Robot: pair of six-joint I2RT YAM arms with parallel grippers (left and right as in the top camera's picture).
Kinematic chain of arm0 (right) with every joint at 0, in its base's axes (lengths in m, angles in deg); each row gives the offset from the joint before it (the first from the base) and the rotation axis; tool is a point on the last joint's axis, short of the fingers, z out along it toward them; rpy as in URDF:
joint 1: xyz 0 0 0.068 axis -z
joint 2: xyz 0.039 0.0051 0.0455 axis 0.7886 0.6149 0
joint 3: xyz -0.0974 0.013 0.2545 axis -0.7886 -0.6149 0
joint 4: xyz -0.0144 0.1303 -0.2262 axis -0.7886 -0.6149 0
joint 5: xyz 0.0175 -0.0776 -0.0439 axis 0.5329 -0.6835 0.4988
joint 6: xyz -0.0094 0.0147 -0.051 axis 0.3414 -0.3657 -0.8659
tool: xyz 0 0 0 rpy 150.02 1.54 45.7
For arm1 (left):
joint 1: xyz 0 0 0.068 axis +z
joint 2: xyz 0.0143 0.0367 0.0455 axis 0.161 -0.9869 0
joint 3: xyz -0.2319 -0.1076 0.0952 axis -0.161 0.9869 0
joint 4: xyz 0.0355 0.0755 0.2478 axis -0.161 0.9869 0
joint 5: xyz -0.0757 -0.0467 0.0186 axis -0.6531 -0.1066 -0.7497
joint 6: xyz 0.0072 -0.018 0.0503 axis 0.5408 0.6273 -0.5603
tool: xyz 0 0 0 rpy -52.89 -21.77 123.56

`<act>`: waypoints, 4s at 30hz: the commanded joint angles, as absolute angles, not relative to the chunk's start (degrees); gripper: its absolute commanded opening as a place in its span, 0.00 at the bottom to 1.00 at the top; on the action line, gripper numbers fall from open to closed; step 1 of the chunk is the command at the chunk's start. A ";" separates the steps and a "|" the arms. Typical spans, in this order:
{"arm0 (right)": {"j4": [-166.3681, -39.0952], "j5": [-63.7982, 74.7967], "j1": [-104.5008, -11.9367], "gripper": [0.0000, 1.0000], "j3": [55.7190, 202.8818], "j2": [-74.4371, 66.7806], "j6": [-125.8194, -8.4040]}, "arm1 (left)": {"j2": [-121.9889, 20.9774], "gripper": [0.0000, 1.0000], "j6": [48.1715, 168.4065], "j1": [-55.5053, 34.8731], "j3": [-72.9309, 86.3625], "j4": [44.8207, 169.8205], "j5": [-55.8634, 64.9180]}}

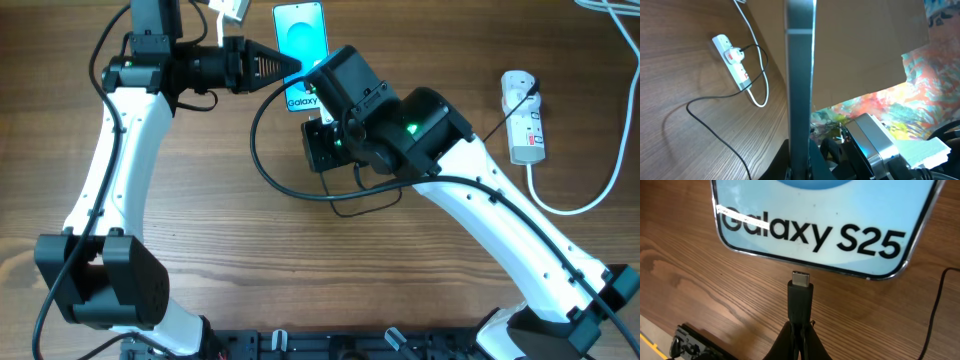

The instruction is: Plug charger to phone and switch on socket

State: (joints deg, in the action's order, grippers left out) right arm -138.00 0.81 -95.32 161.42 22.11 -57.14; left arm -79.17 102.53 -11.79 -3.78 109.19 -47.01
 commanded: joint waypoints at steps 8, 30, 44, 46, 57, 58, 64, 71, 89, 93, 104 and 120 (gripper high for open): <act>-136.95 -1.27 -94.73 0.04 163.21 21.93 -57.06 | -79.06 0.04 100.72 -11.79 -4.32 109.56 -47.47; -137.04 1.10 -94.71 0.04 163.21 21.93 -58.35 | -79.06 0.04 100.69 -11.79 -4.32 110.68 -45.90; -136.86 0.90 -94.71 0.04 163.21 21.95 -58.11 | -79.06 0.04 100.72 -11.79 -4.32 110.70 -48.80; -136.84 0.90 -94.71 0.04 163.21 21.95 -58.11 | -79.04 0.04 100.72 -11.77 -4.32 110.70 -48.80; -136.90 0.90 -94.71 0.04 163.21 21.95 -58.11 | -79.04 0.04 99.25 -11.77 -4.32 110.70 -48.13; -136.90 0.90 -94.71 0.04 163.21 21.95 -58.11 | -79.06 0.04 99.23 -11.77 -4.32 110.70 -48.13; -136.71 0.90 -94.71 0.04 163.21 21.95 -58.11 | -79.04 0.04 99.23 -11.79 -4.32 110.72 -48.13; -135.99 0.57 -94.71 0.04 163.21 21.93 -58.15 | -79.06 0.04 99.23 -11.79 -4.32 110.70 -48.13; -134.52 -1.51 -94.71 0.04 163.21 21.95 -58.37 | -79.06 0.04 99.21 -11.79 -4.32 111.13 -48.10; -133.23 -3.78 -94.71 0.04 163.21 21.93 -58.96 | -79.06 0.04 99.21 -11.79 -4.32 111.57 -48.13; -128.10 -5.33 -94.71 0.09 163.21 21.93 -61.47 | -79.06 0.04 99.25 -11.79 -4.32 115.64 -49.02; -142.17 -7.63 -94.71 1.00 162.95 21.93 -54.83 | -79.17 0.04 99.58 -13.08 -2.60 126.28 -14.25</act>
